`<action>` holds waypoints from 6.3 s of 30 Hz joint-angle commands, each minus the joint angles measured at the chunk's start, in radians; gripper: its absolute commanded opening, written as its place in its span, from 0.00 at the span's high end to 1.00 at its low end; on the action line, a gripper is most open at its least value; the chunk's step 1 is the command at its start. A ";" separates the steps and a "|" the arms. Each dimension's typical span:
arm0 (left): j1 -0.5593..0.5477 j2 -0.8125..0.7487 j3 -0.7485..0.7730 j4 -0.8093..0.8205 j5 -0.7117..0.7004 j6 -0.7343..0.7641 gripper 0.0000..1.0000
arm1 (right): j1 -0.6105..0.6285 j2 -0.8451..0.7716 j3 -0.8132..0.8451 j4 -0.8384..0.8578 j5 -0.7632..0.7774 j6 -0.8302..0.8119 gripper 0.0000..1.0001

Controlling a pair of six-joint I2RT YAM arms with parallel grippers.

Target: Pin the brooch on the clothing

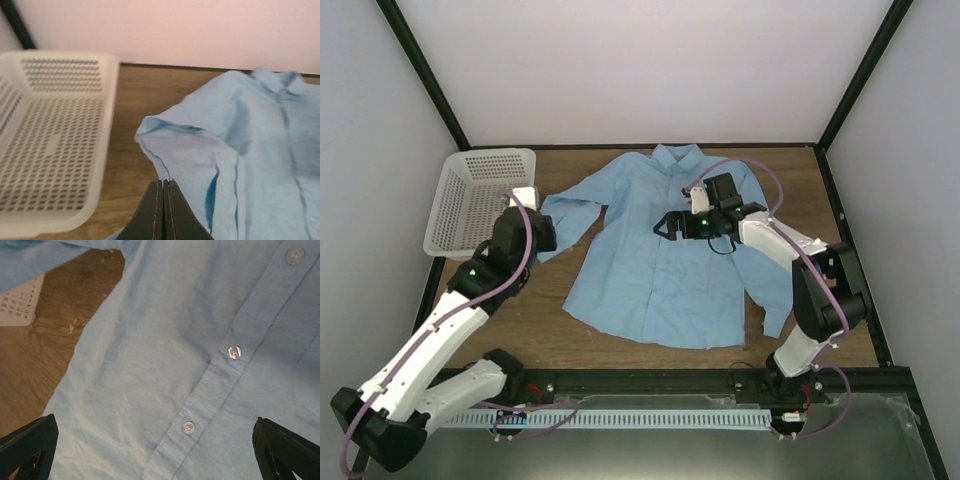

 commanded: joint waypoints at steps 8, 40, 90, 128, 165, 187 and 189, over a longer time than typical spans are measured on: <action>-0.525 0.161 -0.102 0.124 0.047 0.257 1.00 | -0.136 -0.178 -0.061 0.061 -0.062 0.119 0.00; -0.120 -0.038 -0.304 0.221 0.505 -0.275 0.06 | 0.345 -0.003 -0.033 0.011 -0.054 0.035 0.00; -0.090 -0.457 -0.209 -0.054 0.201 -0.159 0.04 | 0.419 0.215 -0.236 0.734 -0.165 0.558 0.75; -0.064 0.139 -0.456 0.343 0.499 -0.428 0.06 | 0.120 -0.420 -0.436 0.287 0.111 0.126 0.00; -0.013 -0.009 -0.542 -0.193 0.167 -0.879 0.23 | 0.092 -0.435 -0.458 0.289 0.106 0.112 0.00; 0.023 -0.057 -0.211 -0.313 -0.212 -0.587 1.00 | 0.080 -0.463 -0.456 0.255 0.175 0.090 0.00; 0.024 -0.109 -0.191 -0.282 -0.272 -0.525 1.00 | 0.078 -0.453 -0.450 0.258 0.167 0.090 0.00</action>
